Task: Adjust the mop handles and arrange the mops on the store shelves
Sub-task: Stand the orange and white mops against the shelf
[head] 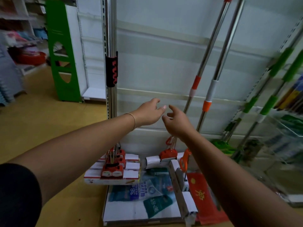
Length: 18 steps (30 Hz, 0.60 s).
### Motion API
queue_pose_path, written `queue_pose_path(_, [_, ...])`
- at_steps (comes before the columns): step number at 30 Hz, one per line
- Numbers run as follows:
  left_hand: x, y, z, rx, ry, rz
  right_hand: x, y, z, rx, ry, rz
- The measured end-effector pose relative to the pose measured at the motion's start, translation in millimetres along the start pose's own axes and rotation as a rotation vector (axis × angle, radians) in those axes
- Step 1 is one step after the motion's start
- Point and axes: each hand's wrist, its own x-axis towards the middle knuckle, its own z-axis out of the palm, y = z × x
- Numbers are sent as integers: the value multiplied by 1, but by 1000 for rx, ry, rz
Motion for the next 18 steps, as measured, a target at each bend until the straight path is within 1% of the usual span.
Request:
queue_pose_path(6, [35,42,40,0,13,-7,22,39,-50,-17,11,-20])
queue_pose_path(10, [59,72,73,15,35,-19,42,67,-85,-44,34,-72])
queue_pose_path(13, [76,90,96,17,40,-38,58,91,-105,-6,10,-82])
queue_pose_path(18, [96,109,126,55,76,-46,70,119,-134,-17,1,-111])
